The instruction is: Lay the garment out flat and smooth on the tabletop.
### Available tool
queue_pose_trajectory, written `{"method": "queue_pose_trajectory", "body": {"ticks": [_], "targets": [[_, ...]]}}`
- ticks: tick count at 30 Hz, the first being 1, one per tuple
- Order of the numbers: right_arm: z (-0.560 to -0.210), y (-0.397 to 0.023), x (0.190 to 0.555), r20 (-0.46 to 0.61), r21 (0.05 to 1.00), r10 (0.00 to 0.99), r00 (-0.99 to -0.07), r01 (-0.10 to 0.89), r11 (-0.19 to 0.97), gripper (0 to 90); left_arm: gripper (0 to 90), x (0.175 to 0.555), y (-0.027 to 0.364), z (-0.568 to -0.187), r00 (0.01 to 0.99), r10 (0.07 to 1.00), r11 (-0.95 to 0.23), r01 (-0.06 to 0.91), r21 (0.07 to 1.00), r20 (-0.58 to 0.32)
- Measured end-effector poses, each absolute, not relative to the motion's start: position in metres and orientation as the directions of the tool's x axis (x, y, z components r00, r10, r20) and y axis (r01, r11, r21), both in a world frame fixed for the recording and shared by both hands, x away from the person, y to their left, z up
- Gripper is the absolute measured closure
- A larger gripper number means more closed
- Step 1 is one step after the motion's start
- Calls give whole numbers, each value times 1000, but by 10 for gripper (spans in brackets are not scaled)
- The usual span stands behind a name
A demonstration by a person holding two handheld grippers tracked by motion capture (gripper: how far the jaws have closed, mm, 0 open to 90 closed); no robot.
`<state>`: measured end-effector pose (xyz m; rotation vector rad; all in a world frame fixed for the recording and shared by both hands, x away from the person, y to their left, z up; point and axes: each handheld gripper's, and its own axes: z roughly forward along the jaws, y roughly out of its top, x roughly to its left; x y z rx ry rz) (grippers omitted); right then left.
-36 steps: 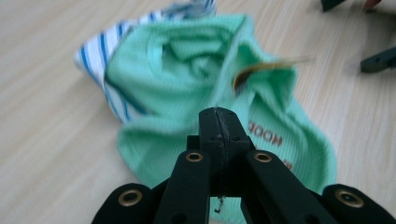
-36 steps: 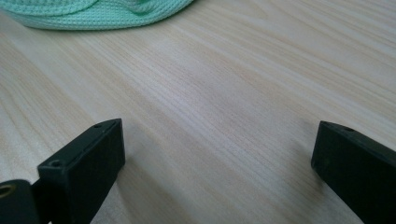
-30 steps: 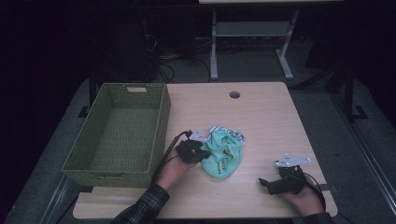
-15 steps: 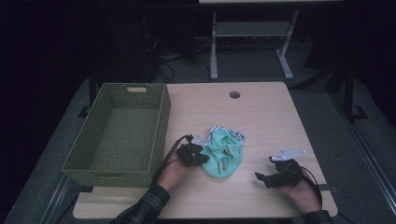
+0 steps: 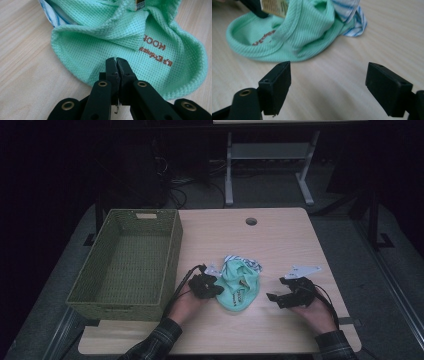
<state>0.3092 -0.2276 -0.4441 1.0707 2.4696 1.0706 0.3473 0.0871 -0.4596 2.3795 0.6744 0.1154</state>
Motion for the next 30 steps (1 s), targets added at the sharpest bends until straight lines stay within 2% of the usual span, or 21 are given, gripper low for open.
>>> {"method": "queue_pose_trajectory", "body": {"ticks": [12, 15, 30], "targets": [[-433, -222, 332, 95, 722, 685, -722, 524, 452, 312, 878, 348, 87, -460, 863, 496, -652, 442, 617, -95], [-429, -224, 336, 97, 739, 679, -728, 509, 441, 365, 878, 347, 87, -460, 859, 502, -643, 446, 622, -97], [-432, -231, 377, 143, 742, 704, -696, 546, 389, 490, 878, 349, 88, -460, 864, 494, -651, 440, 619, -96]]}}
